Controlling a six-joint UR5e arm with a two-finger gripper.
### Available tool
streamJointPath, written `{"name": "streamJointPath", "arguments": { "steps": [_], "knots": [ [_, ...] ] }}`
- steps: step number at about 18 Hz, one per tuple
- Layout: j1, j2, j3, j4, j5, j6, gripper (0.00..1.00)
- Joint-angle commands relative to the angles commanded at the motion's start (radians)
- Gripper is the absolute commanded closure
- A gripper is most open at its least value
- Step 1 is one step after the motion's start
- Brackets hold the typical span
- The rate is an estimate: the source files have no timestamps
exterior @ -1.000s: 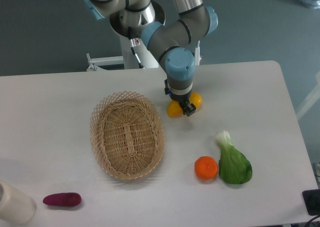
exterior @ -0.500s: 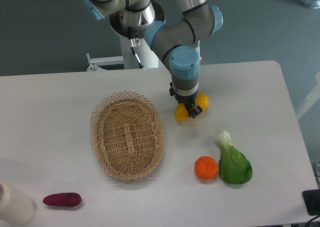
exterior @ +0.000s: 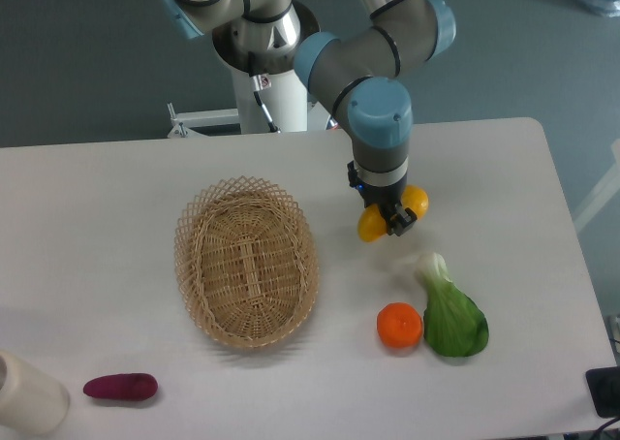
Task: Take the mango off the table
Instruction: 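Lift the grasped mango up off the table toward the bok choy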
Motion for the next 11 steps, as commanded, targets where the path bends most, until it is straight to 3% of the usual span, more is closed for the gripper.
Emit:
{"name": "streamJointPath", "arguments": {
  "steps": [6, 11],
  "knots": [
    [0.014, -0.015, 0.046, 0.0, -0.086, -0.058, 0.4],
    [0.011, -0.049, 0.101, 0.0, -0.078, -0.06, 0.4]
  ]
}}
